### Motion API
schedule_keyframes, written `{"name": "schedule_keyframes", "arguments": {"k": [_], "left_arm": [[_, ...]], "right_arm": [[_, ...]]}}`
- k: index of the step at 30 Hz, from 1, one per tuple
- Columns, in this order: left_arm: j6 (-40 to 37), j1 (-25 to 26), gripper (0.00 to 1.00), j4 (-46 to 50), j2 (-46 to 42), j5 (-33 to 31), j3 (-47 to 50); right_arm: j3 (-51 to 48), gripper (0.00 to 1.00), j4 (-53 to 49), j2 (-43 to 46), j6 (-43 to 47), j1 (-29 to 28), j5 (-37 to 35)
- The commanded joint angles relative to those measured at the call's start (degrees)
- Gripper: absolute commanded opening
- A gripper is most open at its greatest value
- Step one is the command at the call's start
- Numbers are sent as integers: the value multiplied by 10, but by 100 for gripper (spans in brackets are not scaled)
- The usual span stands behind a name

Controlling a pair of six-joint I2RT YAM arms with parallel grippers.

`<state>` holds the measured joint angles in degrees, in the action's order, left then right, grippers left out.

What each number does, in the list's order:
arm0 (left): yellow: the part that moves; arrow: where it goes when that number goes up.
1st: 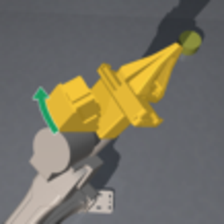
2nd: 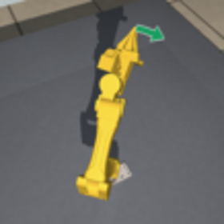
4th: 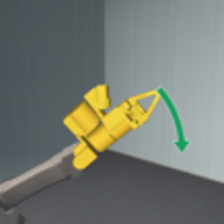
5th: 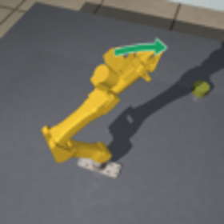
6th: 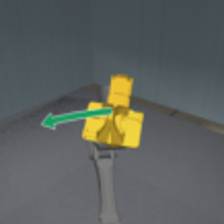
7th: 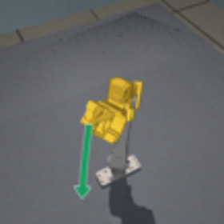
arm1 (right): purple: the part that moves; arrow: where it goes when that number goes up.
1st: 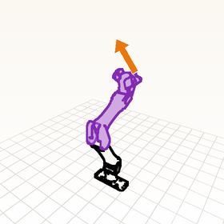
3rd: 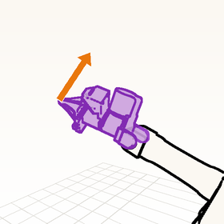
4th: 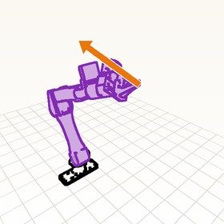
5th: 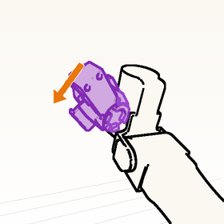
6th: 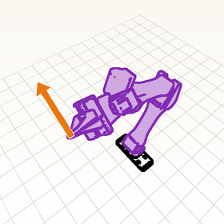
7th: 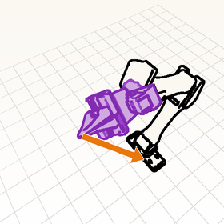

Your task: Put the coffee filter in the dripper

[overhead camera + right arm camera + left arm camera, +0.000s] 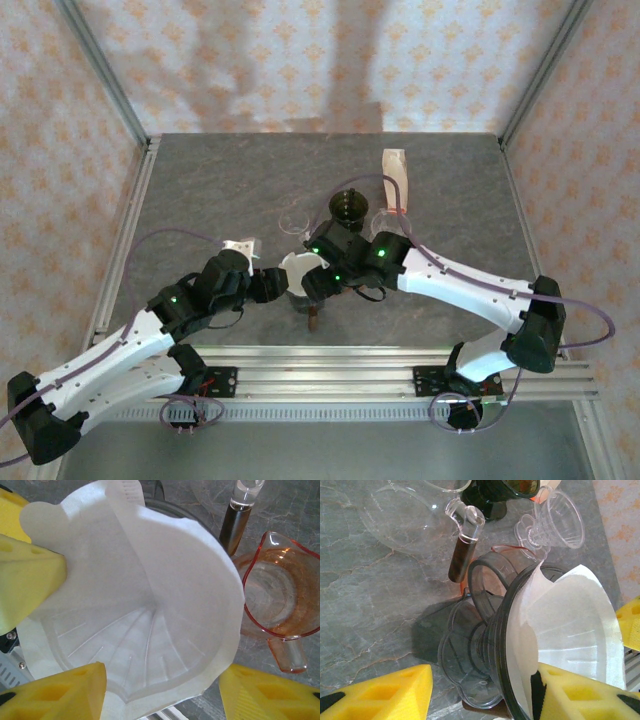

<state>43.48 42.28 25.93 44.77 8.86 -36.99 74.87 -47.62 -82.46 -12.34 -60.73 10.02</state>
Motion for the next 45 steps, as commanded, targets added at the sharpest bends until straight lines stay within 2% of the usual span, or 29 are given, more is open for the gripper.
{"name": "schedule_keyframes", "arguments": {"k": [1, 4, 8, 17, 30, 45], "left_arm": [[-1, 1, 55, -11, 4, 0, 4], [-1, 1, 55, -12, 3, 0, 4], [-1, 1, 55, -11, 1, -1, 5], [2, 0, 55, -17, 0, -1, 12], [1, 0, 55, -21, 5, 1, 11], [1, -1, 57, -21, 5, -1, 13]], "right_arm": [[1, 63, -13, 6, -4, -3, -31], [7, 66, -7, 17, -25, 6, -62], [23, 77, -1, 11, -39, 25, -54], [77, 82, -31, -71, -22, 43, -27], [97, 84, -62, -132, 2, 44, -35], [80, 84, -54, -155, 8, 43, -45]]}}
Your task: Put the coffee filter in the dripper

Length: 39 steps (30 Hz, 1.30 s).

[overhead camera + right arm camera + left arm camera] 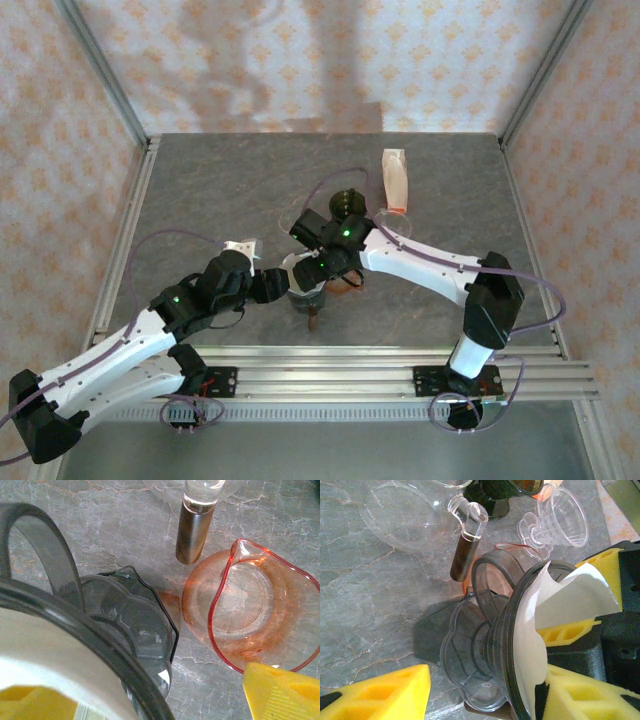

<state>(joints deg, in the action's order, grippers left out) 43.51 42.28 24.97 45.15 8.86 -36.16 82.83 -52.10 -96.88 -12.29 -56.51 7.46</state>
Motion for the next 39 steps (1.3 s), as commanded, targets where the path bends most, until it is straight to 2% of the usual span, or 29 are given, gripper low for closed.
{"name": "schedule_keyframes", "arguments": {"k": [1, 24, 32, 34, 39], "left_arm": [[1, -1, 57, -11, 1, 0, 4], [6, -1, 59, -16, -5, 1, 9], [16, -3, 69, -37, -33, 0, 8], [15, -3, 68, -39, -27, 4, 5], [10, -2, 55, -23, -8, 4, 0]], "right_arm": [[-1, 84, -8, -12, 7, 0, -20], [-13, 84, 1, -25, 1, -6, -32], [-13, 84, 3, -27, 0, -7, -33], [-12, 83, 3, -28, -1, -7, -33], [-9, 84, 4, -28, -2, -7, -33]]}}
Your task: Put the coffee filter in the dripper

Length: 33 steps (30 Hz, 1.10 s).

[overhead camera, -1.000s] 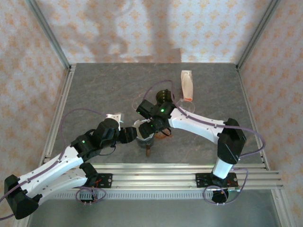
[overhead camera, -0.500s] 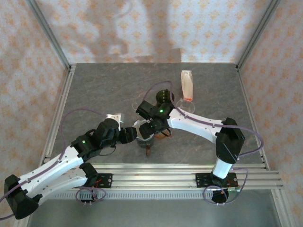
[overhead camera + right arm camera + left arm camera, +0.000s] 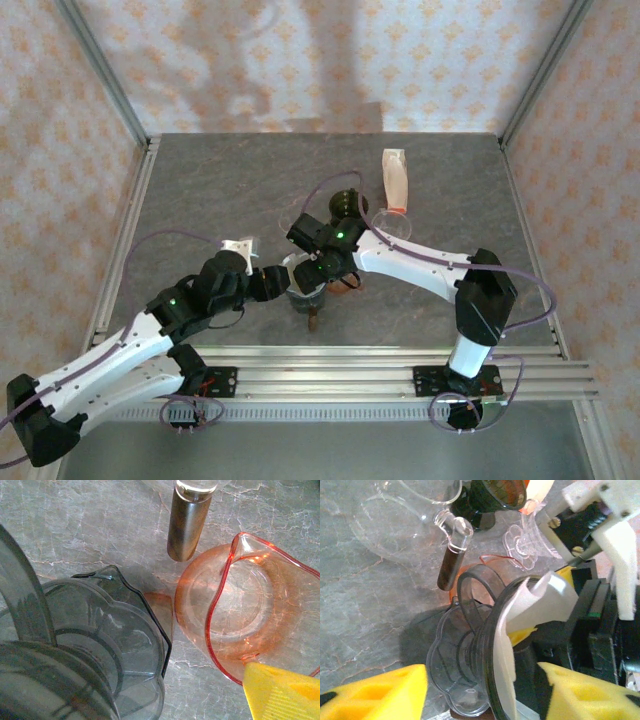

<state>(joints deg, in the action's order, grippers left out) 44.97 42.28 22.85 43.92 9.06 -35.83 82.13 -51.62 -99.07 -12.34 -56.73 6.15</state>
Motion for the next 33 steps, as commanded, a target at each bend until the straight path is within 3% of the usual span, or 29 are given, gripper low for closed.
{"name": "schedule_keyframes", "arguments": {"k": [1, 8, 14, 23, 33], "left_arm": [[-5, -2, 53, 4, 5, -1, -3], [-5, -3, 45, 20, 1, -6, 1], [-3, -3, 45, 17, 0, -4, 4], [-3, -3, 45, 14, 2, -3, 5], [-1, -3, 46, 9, 2, -3, 8]], "right_arm": [[-2, 84, -1, -6, -1, -4, -20], [-5, 84, 0, -9, -4, -5, -21], [-1, 84, 0, -2, -4, -5, -28], [5, 84, 7, 72, -15, -4, -46], [-58, 84, 8, 157, -41, 12, -57]]}}
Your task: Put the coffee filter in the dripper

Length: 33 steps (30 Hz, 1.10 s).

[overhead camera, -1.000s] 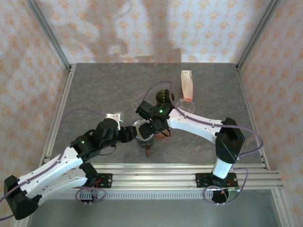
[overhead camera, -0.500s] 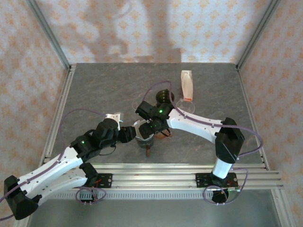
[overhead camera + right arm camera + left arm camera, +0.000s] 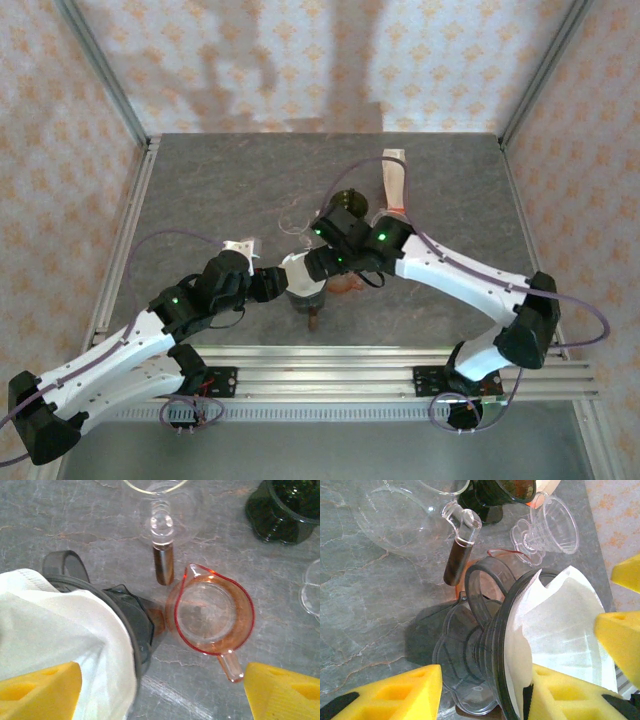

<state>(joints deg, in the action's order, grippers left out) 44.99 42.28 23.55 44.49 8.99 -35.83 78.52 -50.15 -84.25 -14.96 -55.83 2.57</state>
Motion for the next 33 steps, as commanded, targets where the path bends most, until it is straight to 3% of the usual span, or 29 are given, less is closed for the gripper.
{"name": "schedule_keyframes", "arguments": {"k": [1, 19, 33], "left_arm": [[-1, -3, 46, 1, -4, -2, 8], [1, -3, 49, 6, -5, -7, 7], [0, -4, 59, 4, -15, -14, -1]], "right_arm": [[-26, 84, -7, 12, -16, 3, -21], [-33, 85, 21, 60, -29, 3, -46], [-58, 85, 40, 110, -41, 4, -61]]}}
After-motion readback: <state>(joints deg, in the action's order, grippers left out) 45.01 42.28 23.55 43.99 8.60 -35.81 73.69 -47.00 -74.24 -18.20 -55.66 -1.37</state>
